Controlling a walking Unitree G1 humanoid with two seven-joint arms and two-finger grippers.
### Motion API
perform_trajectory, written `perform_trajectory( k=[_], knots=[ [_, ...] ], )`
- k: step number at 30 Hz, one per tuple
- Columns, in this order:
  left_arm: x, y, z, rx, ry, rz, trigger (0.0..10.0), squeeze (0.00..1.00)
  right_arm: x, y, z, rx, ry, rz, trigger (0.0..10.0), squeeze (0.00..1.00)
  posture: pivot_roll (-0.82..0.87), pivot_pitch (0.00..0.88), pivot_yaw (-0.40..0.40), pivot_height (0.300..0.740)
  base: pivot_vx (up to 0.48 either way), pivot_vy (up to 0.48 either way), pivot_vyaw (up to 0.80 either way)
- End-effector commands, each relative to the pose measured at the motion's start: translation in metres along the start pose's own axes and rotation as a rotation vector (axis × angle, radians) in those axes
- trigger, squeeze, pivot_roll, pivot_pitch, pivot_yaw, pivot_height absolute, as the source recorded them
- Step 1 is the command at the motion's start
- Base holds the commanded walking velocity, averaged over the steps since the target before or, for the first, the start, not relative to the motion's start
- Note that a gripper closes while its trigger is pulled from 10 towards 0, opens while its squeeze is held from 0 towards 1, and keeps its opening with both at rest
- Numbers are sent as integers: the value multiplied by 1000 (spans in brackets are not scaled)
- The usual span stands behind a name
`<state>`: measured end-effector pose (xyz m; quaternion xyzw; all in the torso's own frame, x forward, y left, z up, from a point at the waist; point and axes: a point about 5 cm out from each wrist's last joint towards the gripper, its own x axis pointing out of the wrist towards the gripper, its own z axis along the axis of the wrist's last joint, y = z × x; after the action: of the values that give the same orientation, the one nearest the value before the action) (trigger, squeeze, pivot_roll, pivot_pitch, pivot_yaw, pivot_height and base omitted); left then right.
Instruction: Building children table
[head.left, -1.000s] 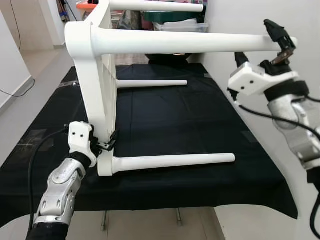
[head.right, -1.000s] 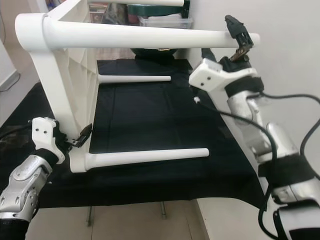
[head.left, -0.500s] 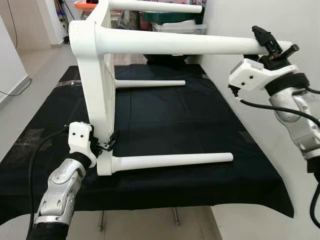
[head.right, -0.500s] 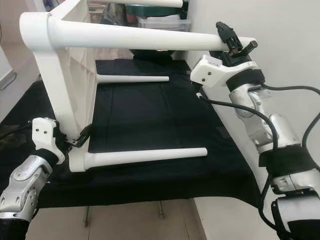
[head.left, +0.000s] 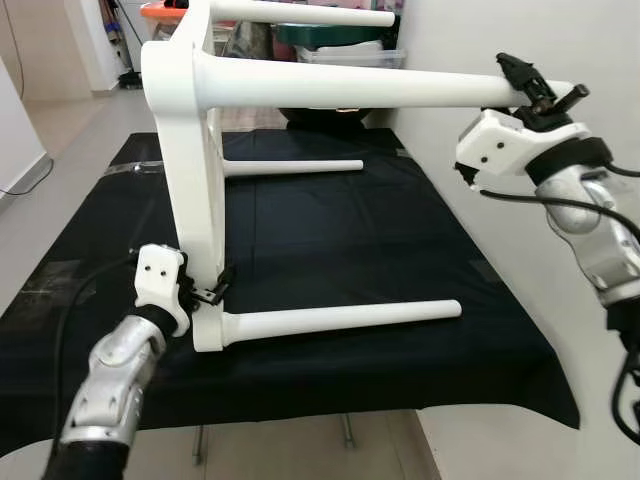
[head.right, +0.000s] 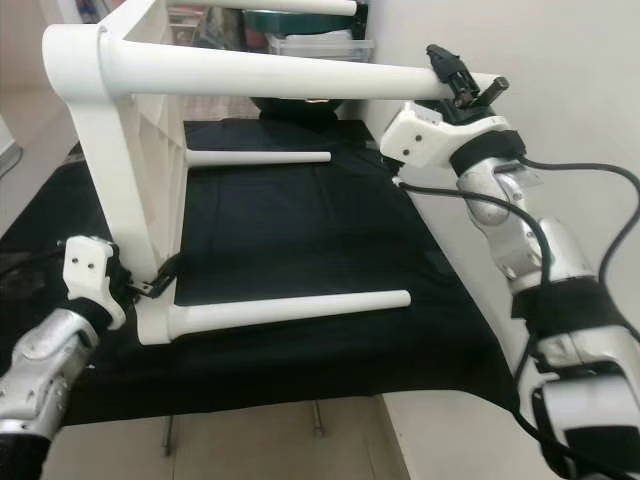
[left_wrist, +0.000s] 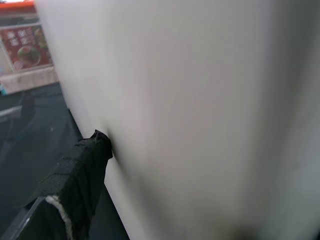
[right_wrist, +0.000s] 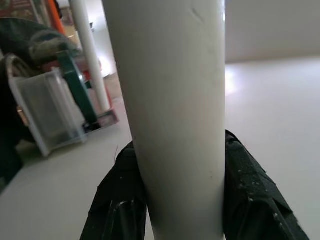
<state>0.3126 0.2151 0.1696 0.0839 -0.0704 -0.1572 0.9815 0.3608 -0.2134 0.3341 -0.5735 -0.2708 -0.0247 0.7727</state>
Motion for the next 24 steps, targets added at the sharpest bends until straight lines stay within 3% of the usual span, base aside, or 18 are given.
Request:
perform_trajectory(
  k=[1, 2, 3, 4, 8, 11, 14, 16, 17, 19, 23, 24],
  knots=[
    [0, 25, 20, 91, -35, 19, 10000, 0, -3, 8, -19, 209, 118, 1, 0, 0, 12, 0, -70, 740, 0, 0, 0],
    [0, 25, 20, 91, -35, 19, 10000, 0, -3, 8, -19, 209, 118, 1, 0, 0, 12, 0, -70, 740, 0, 0, 0],
    [1, 53, 43, 198, -52, 33, 10000, 0, -3, 18, -26, 292, 174, 30, 0, 0, 25, 0, -67, 740, 0, 0, 0],
    [1, 64, 53, 240, -56, 41, 10000, 0, -4, 22, -28, 323, 192, 43, 0, 0, 26, 0, -67, 740, 0, 0, 0],
    [2, 82, 69, 310, -59, 57, 10000, 0, -6, 32, -31, 405, 239, 75, 0, 0, 39, 0, -64, 740, 0, 0, 0],
    [4, 109, 104, 450, -71, 75, 10000, 0, -13, 54, -37, 626, 342, 142, 0, 0, 47, 0, -59, 740, 0, 0, 0],
    [5, 115, 115, 481, -78, 76, 10000, 0, -15, 60, -38, 683, 365, 160, 0, 0, 48, 0, -57, 740, 0, 0, 0],
    [11, 125, 147, 567, -102, 84, 10000, 0, -24, 81, -34, 807, 423, 204, 0, 0, 63, 0, -53, 740, 0, 0, 0],
    [16, 133, 177, 666, -113, 91, 10000, 0, -34, 104, -26, 950, 482, 248, 0, 0, 71, 0, -47, 740, 0, 0, 0],
    [19, 135, 190, 713, -113, 86, 10000, 0, -38, 113, -21, 1003, 503, 268, 0, 0, 71, 0, -47, 740, 0, 0, 0],
    [20, 136, 193, 720, -114, 83, 10000, 0, -39, 115, -19, 1027, 512, 272, 0, 0, 71, 0, -46, 740, 0, 0, 0],
    [30, 130, 217, 804, -111, 49, 10000, 0, -57, 145, -6, 1227, 655, 213, 0, 0, 91, 0, -35, 740, 0, 0, 0]
  ],
)
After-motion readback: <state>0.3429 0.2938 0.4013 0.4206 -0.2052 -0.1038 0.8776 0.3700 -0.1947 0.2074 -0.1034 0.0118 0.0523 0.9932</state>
